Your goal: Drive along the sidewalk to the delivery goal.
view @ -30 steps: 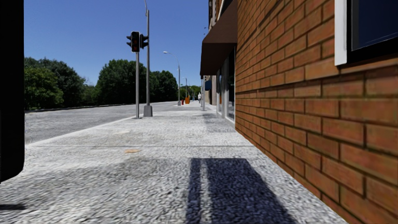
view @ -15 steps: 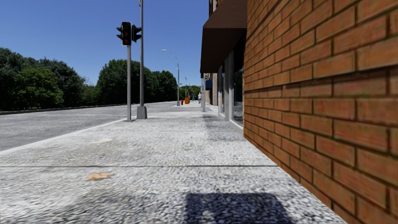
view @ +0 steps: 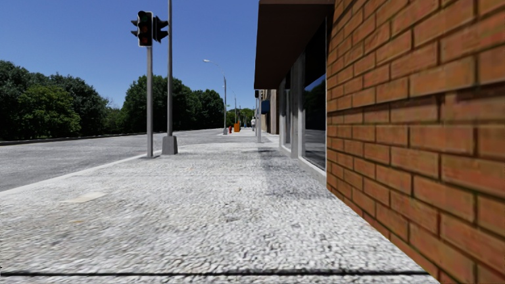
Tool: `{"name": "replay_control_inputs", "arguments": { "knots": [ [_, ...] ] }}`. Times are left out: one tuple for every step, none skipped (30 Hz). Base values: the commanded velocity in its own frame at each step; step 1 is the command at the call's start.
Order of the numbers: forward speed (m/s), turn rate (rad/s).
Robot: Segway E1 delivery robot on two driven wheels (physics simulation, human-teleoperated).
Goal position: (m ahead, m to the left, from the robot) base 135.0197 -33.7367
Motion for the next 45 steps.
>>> {"name": "replay_control_inputs", "arguments": {
  "knots": [
    [2.0, 0.0],
    [2.0, 0.0],
    [2.0, 0.0],
    [2.0, 0.0],
    [2.0, 0.0],
    [2.0, 0.0],
    [2.0, 0.0],
    [2.0, 0.0],
    [2.0, 0.0],
    [2.0, 0.0],
    [2.0, 0.0],
    [2.0, 0.0],
    [2.0, 0.0],
    [2.0, 0.0],
    [2.0, 0.0],
    [2.0, 0.0],
    [2.0, 0.0],
    [2.0, 0.0],
    [2.0, 0.0],
    [2.0, 0.0],
    [2.0, 0.0],
    [2.0, 0.0],
    [2.0, 0.0],
    [2.0, 0.0],
    [2.0, 0.0],
    [2.0, 0.0],
    [2.0, 0.0],
    [2.0, 0.0],
    [2.0, 0.0],
    [2.0, 0.0],
    [2.0, 0.0],
    [2.0, 0.0],
    [2.0, 0.0],
    [2.0, 0.0],
    [2.0, 0.0],
    [2.0, 0.0],
    [2.0, 0.0],
    [2.0, 0.0],
    [2.0, 0.0],
    [2.0, 0.0],
    [2.0, 0.0],
    [2.0, 0.0],
    [2.0, 0.0],
    [2.0, 0.0],
    [2.0, 0.0]
  ]
}}
